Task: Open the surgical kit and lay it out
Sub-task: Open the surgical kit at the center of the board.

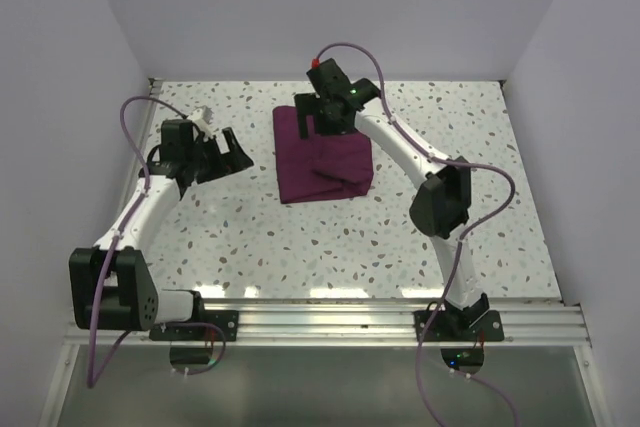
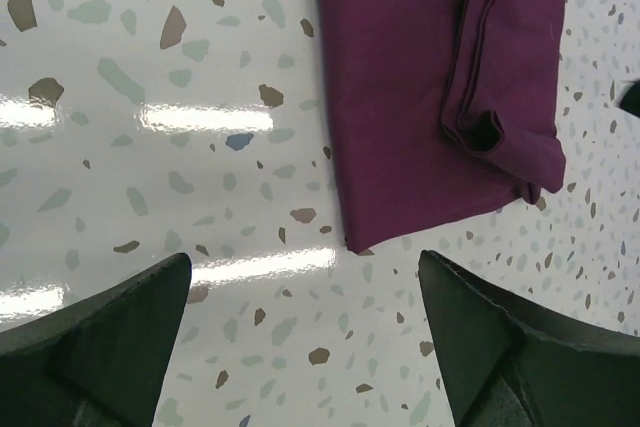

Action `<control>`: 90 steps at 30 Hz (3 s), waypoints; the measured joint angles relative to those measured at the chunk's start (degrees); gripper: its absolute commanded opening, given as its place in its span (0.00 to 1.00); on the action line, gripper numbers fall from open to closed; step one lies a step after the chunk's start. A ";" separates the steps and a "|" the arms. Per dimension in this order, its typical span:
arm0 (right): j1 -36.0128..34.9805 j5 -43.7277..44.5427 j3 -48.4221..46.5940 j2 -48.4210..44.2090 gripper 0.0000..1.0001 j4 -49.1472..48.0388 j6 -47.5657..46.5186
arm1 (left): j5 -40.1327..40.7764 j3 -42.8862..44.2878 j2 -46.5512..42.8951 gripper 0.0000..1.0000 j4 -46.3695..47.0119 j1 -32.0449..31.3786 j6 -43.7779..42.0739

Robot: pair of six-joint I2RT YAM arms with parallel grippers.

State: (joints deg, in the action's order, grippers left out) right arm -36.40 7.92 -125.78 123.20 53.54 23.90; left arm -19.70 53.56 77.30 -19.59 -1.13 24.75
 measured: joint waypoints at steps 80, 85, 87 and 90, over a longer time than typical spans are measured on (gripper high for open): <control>31.65 12.98 40.17 -11.85 0.91 -0.46 6.78 | 33.16 45.27 47.60 0.60 -22.36 -42.91 4.63; 31.65 11.37 39.80 -11.96 0.91 -0.13 6.97 | 33.24 48.00 47.63 0.80 -22.60 -43.30 4.68; 31.65 10.73 39.63 -12.17 0.91 -0.07 6.97 | 33.22 48.96 47.63 0.81 -22.36 -43.54 4.66; 31.58 10.49 39.63 -12.83 0.91 0.26 6.97 | 33.16 50.73 47.63 0.79 -22.27 -44.09 4.63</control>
State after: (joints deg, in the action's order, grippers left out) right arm -4.82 18.41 -86.15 110.37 53.80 30.87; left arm 13.45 104.29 124.92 -41.87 -45.21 29.39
